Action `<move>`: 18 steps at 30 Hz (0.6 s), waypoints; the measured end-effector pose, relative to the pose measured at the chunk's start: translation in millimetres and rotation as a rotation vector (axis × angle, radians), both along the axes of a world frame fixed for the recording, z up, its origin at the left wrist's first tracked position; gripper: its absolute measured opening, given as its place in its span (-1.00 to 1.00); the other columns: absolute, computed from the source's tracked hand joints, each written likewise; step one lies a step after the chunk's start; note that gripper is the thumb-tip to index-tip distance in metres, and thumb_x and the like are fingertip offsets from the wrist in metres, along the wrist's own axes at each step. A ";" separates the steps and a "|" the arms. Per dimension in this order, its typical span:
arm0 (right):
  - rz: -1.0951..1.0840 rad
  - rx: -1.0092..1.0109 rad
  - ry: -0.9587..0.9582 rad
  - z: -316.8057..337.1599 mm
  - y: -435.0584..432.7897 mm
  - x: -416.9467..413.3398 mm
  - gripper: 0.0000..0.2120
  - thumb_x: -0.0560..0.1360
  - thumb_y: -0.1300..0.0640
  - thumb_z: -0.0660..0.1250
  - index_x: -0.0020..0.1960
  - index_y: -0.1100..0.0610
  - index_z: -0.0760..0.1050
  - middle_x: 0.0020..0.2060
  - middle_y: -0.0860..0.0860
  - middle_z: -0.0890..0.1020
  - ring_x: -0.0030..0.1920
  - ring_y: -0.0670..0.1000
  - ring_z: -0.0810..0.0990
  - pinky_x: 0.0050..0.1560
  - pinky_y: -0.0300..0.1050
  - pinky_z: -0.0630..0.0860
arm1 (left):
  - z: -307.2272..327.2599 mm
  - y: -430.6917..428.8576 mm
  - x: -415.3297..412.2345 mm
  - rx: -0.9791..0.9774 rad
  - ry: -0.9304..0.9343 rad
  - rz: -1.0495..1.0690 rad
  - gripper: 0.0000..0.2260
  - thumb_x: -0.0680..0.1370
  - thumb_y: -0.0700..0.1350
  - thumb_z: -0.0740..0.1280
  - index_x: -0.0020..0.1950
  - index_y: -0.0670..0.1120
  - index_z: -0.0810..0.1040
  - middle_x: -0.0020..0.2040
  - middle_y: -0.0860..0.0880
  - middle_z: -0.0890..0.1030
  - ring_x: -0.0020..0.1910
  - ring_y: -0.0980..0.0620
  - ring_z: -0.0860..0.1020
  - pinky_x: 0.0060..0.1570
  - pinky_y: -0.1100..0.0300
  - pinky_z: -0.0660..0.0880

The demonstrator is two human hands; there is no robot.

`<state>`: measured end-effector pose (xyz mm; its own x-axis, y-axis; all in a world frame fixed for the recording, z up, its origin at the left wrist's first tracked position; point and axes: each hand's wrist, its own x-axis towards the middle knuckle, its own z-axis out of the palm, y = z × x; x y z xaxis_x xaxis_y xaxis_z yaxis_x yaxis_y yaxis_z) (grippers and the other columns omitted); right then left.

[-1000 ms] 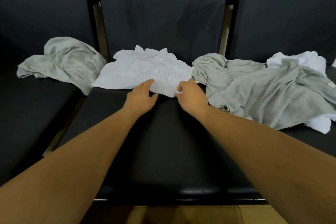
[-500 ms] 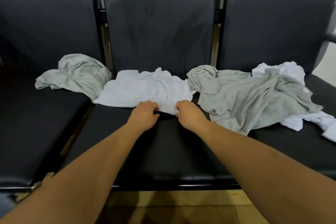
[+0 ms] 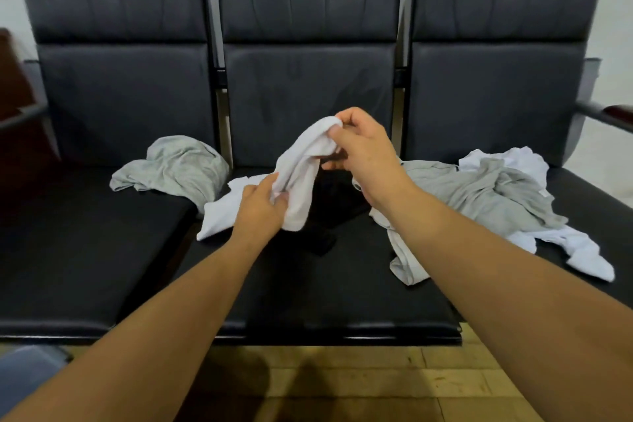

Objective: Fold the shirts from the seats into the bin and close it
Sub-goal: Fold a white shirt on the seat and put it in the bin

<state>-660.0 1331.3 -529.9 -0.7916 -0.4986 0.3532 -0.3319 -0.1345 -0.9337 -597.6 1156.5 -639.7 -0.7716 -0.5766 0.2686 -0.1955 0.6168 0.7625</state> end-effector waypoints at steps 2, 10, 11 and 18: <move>-0.028 -0.042 -0.015 12.6 8.5 6.6 -0.93 0.61 0.21 0.25 -0.02 0.18 0.48 -0.14 0.17 0.61 -0.11 0.05 0.64 -0.20 -0.09 0.64 | 13.6 -0.5 7.6 0.006 0.039 0.039 -0.81 0.65 -0.11 0.23 0.01 -0.14 0.62 -0.15 -0.10 0.60 -0.17 -0.07 0.58 -0.21 0.22 0.39; -0.175 0.433 0.079 -28.3 46.4 10.8 -0.87 0.51 0.16 0.41 -0.12 0.22 0.57 -0.24 0.04 0.59 -0.24 -0.03 0.54 -0.26 -0.12 0.51 | 58.5 17.1 62.0 -0.038 0.088 -0.030 -0.60 0.65 -0.04 0.24 -0.36 -0.11 0.26 -0.43 -0.03 0.29 -0.40 0.07 0.29 -0.34 0.15 0.27; -0.149 0.512 0.098 -31.6 51.9 11.9 -0.89 0.50 0.18 0.43 -0.15 0.20 0.57 -0.27 0.01 0.57 -0.24 -0.03 0.53 -0.27 -0.19 0.47 | 63.6 20.1 69.2 -0.052 0.109 -0.034 -0.61 0.66 -0.04 0.22 -0.34 -0.15 0.29 -0.41 -0.03 0.32 -0.39 0.08 0.31 -0.33 0.14 0.28; -0.226 0.179 -0.003 -4.8 66.4 18.9 -0.70 0.55 -0.01 0.34 -0.03 0.26 0.59 -0.13 0.22 0.63 -0.14 0.11 0.59 -0.08 0.05 0.53 | 103.4 34.1 112.2 -0.062 0.152 -0.131 -0.68 0.62 0.11 0.30 -0.08 -0.15 0.57 -0.20 -0.14 0.59 -0.21 0.05 0.54 -0.17 0.16 0.44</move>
